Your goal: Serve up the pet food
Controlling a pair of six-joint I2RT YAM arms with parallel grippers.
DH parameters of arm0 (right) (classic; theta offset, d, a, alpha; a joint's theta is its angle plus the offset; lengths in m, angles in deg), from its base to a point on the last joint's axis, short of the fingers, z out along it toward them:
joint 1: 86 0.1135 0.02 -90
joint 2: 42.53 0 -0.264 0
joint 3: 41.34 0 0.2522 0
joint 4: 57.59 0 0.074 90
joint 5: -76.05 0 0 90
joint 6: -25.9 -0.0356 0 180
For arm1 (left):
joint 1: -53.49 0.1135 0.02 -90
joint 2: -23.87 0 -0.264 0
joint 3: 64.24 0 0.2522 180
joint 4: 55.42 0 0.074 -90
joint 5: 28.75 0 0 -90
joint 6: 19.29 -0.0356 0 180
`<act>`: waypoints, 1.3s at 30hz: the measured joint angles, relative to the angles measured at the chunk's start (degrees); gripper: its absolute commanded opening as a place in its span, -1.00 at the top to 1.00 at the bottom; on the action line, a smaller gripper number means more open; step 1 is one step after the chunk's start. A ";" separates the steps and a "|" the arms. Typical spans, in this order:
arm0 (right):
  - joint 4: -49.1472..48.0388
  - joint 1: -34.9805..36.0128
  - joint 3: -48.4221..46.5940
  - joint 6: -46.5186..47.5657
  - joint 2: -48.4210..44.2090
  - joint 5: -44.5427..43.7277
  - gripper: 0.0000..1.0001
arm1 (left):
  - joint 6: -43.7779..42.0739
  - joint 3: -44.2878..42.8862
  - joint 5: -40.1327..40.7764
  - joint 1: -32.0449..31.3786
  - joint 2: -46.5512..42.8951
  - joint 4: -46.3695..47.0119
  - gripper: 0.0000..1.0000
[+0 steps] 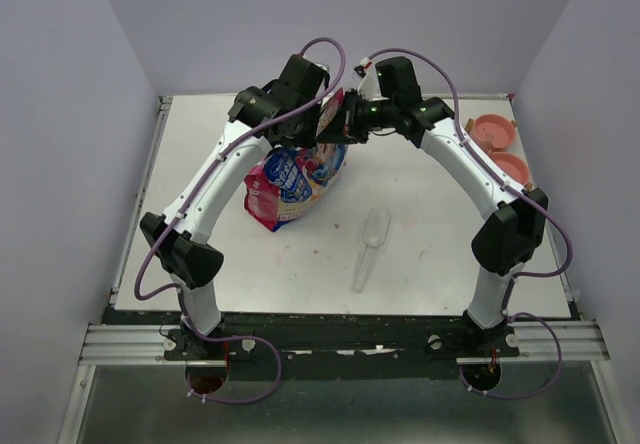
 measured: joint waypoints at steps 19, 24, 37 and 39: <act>3.21 0.85 -6.56 -0.44 3.28 -0.28 0.24 | -1.01 -1.97 2.73 -0.24 1.31 -1.05 1.00; 5.35 1.55 -9.66 -0.44 5.97 -1.14 0.49 | 0.15 -2.03 2.99 -0.17 1.31 -1.20 1.00; 12.22 4.66 -17.03 1.22 10.78 -8.92 0.99 | 2.23 -3.30 4.74 -0.24 1.86 -2.21 0.88; 12.39 4.83 -16.57 1.62 10.12 -9.86 0.99 | 2.27 -4.26 4.92 -0.24 2.51 -2.73 0.67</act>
